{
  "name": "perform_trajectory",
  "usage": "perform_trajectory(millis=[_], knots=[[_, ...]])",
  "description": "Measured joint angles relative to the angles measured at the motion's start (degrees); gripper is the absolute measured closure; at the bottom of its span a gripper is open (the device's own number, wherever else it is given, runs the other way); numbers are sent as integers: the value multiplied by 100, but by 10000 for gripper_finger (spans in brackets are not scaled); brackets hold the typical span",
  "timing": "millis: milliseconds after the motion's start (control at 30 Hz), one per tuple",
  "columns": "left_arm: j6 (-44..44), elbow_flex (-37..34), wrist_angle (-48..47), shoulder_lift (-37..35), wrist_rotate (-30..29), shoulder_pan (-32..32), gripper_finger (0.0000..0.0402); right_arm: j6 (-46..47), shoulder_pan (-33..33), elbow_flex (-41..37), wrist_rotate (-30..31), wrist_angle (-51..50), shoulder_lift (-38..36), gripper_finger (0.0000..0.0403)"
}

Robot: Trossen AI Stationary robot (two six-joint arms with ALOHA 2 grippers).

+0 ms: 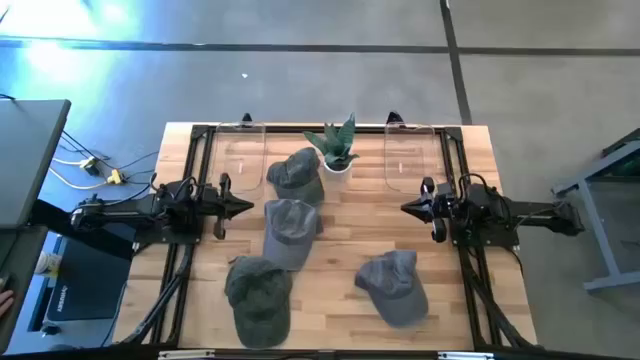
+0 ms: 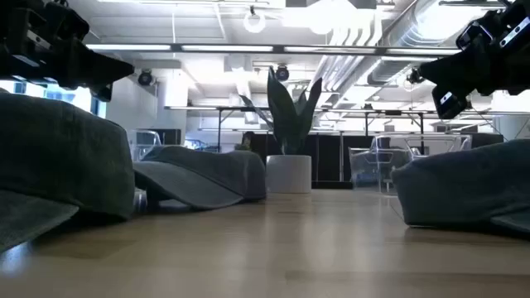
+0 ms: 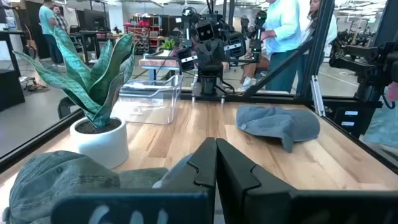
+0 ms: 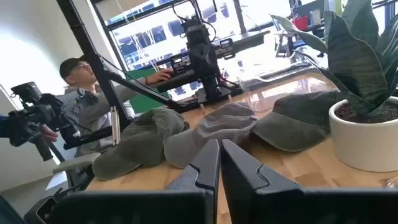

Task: Pick & Place hat

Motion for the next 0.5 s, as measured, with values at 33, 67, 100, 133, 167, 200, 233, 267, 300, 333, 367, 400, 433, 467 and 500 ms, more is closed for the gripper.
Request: perform_trajectory(millis=[33, 67, 100, 133, 167, 200, 233, 267, 300, 333, 367, 400, 433, 467, 500], knots=[[-1, 0, -1, 1, 0, 1, 401, 0, 1, -1, 2, 0, 1, 391], [-2, 0, -1, 2, 2, -1, 401, 0, 1, 1, 15, 0, 0, 391], [-1, 0, 0, 0, 0, 0, 401, 0, 1, -1, 72, 0, -1, 391], [-1, 0, 1, 0, 1, 1, 401, -1, 0, 0, 180, -9, -1, 391], [-2, 0, 1, 0, 2, 1, 401, 0, 0, -1, 329, -19, -1, 391], [0, 0, 1, 2, 2, 1, 401, 0, -1, 1, 475, -7, 1, 391], [-2, 0, -1, 0, 0, -1, 401, 0, -1, 0, 613, 11, -1, 391], [-2, 0, 1, 1, 1, 0, 401, 0, -1, 1, 713, 22, -1, 391], [-2, 0, -1, 0, 2, -1, 401, 0, 1, -1, 758, 24, -1, 391], [-2, 0, -1, 0, 0, 1, 401, 0, -1, -1, 763, 24, -1, 390], [-2, 0, -1, 0, 1, 0, 401, 0, 1, 0, 759, 24, -1, 391], [-4, 0, 0, 0, 2, -1, 401, 0, -1, 0, 742, 22, -1, 391], [-24, 0, 0, 0, 11, 0, 401, 0, 0, 0, 720, 22, -1, 391], [-45, 0, 1, 0, 37, 0, 401, 0, 0, -1, 707, 22, -1, 391], [-78, 0, 1, 2, 58, -1, 401, 0, 0, 0, 703, 22, -1, 391]])
